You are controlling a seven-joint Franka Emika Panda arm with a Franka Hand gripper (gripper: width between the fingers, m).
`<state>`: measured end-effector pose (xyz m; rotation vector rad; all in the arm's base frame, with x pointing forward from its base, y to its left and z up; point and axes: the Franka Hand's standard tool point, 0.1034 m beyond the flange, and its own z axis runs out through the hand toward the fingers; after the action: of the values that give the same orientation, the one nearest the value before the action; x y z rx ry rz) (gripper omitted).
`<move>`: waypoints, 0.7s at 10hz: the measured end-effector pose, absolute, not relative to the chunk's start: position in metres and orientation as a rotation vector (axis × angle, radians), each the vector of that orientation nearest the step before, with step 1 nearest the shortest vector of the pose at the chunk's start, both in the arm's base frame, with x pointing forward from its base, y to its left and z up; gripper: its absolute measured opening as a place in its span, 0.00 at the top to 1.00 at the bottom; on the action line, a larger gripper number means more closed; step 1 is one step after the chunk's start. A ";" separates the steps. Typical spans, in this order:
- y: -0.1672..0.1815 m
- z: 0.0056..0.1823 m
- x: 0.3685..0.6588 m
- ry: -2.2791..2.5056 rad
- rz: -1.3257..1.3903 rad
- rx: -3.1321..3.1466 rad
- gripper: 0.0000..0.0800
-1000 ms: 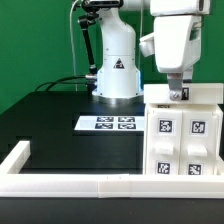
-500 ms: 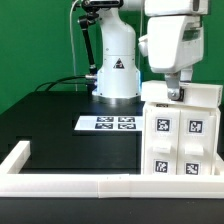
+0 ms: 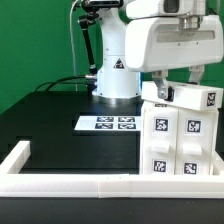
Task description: Assemble cabinet
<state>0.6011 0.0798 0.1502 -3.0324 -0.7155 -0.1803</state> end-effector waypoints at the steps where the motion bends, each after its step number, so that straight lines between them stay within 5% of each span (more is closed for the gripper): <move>1: 0.082 0.150 0.600 -0.540 -0.176 -3.062 0.31; 7: 0.084 0.149 0.600 0.255 -0.157 -3.070 0.30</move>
Offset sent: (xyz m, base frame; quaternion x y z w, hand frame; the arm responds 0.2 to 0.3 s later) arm -0.0099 0.0066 -0.0028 0.0030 -0.0224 0.2040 0.9787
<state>0.5999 0.0841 0.1494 -3.0702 0.2552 -0.1570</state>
